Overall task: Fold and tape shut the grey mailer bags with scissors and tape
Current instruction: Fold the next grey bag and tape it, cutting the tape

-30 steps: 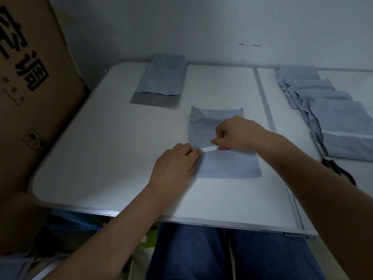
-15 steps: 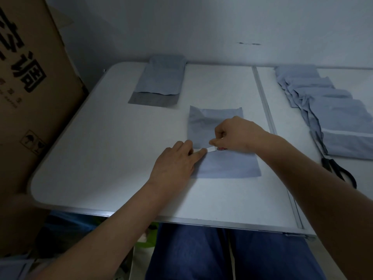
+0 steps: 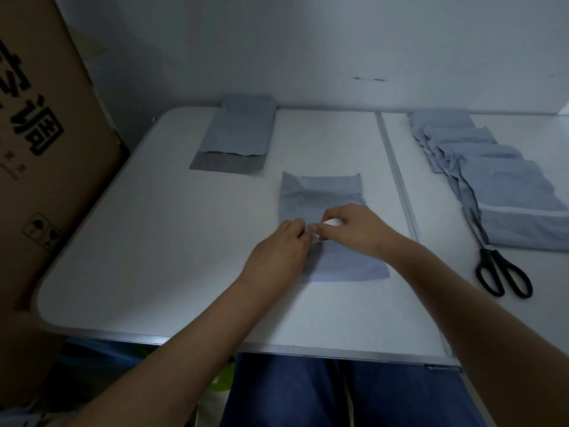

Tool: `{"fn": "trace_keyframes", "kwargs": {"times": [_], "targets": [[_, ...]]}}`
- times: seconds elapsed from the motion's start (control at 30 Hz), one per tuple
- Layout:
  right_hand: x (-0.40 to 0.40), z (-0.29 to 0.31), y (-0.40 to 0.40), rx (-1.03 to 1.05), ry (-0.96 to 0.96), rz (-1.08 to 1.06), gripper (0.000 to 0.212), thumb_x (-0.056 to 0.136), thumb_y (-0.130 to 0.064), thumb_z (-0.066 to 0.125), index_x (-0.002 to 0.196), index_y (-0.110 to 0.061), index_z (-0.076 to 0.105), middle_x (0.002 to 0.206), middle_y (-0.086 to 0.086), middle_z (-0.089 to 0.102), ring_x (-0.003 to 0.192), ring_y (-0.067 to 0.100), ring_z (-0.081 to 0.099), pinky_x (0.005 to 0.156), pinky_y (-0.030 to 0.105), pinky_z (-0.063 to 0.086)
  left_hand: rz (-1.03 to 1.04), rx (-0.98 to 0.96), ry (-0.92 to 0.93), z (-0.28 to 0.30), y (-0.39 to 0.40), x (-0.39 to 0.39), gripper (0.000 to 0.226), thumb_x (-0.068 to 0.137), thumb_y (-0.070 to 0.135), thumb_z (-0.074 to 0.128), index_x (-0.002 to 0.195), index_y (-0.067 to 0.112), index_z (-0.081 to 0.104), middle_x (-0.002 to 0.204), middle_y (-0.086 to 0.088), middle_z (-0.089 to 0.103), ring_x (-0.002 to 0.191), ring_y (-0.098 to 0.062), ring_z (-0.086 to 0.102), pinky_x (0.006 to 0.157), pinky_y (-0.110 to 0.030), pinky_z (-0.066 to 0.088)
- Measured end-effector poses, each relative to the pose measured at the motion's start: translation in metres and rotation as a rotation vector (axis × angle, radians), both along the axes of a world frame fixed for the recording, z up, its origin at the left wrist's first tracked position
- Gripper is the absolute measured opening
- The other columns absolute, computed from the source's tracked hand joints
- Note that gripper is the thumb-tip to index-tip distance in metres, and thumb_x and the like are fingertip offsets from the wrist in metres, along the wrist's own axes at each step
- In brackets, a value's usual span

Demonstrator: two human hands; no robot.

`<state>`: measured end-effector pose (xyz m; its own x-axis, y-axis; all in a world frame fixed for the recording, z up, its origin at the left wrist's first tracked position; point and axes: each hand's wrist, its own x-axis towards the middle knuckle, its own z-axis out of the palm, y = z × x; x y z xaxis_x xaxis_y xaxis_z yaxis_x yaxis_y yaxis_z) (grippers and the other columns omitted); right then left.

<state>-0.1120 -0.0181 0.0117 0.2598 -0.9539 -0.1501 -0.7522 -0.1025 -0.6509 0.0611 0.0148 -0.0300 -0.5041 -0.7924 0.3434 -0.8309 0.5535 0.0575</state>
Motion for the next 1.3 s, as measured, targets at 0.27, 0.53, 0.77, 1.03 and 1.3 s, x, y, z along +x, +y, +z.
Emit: {"fn": "trace_keyframes", "kwargs": {"times": [0.27, 0.53, 0.77, 1.03, 1.3], "targets": [[-0.003, -0.007, 0.004, 0.025, -0.111, -0.049, 0.038, 0.089, -0.052, 0.057, 0.083, -0.015, 0.066, 0.073, -0.010, 0.067, 0.068, -0.001, 0.059, 0.060, 0.013, 0.040, 0.081, -0.023, -0.037, -0.005, 0.011, 0.001, 0.030, 0.070, 0.010, 0.079, 0.098, 0.012, 0.069, 0.082, 0.001, 0.053, 0.069, -0.016, 0.051, 0.037, -0.023, 0.023], [-0.006, -0.012, 0.003, -0.042, -0.187, -0.166, 0.044, 0.090, -0.046, 0.060, 0.068, -0.009, 0.054, 0.060, 0.004, 0.053, 0.055, 0.008, 0.049, 0.058, 0.024, 0.039, 0.105, -0.012, -0.068, -0.006, 0.014, 0.003, 0.028, 0.068, 0.013, 0.081, 0.093, 0.015, 0.069, 0.082, 0.003, 0.051, 0.069, -0.015, 0.051, 0.035, -0.019, 0.010], [-0.011, -0.015, 0.001, -0.068, -0.194, -0.184, 0.043, 0.088, -0.040, 0.065, 0.061, -0.011, 0.050, 0.050, -0.006, 0.044, 0.045, 0.003, 0.040, 0.051, 0.019, 0.034, 0.097, -0.055, -0.054, -0.007, 0.014, 0.002, 0.032, 0.068, 0.013, 0.082, 0.098, 0.013, 0.071, 0.081, 0.003, 0.052, 0.071, -0.015, 0.049, 0.033, -0.019, 0.018], [-0.019, -0.011, -0.003, -0.134, -0.049, -0.117, 0.040, 0.087, -0.043, 0.065, 0.060, -0.015, 0.055, 0.056, -0.003, 0.050, 0.053, 0.006, 0.044, 0.049, 0.016, 0.032, 0.099, -0.085, -0.047, -0.011, 0.014, 0.002, 0.034, 0.071, 0.015, 0.081, 0.104, 0.012, 0.070, 0.084, 0.003, 0.052, 0.074, -0.014, 0.044, 0.035, -0.020, 0.017], [-0.023, -0.005, 0.003, -0.145, 0.010, -0.101, 0.040, 0.088, -0.037, 0.065, 0.057, -0.018, 0.048, 0.044, -0.018, 0.052, 0.047, -0.002, 0.050, 0.047, 0.011, 0.033, 0.087, -0.084, -0.058, -0.012, 0.015, 0.002, 0.039, 0.067, 0.010, 0.082, 0.104, 0.010, 0.070, 0.085, 0.002, 0.052, 0.075, -0.015, 0.043, 0.036, -0.021, 0.016]]}}
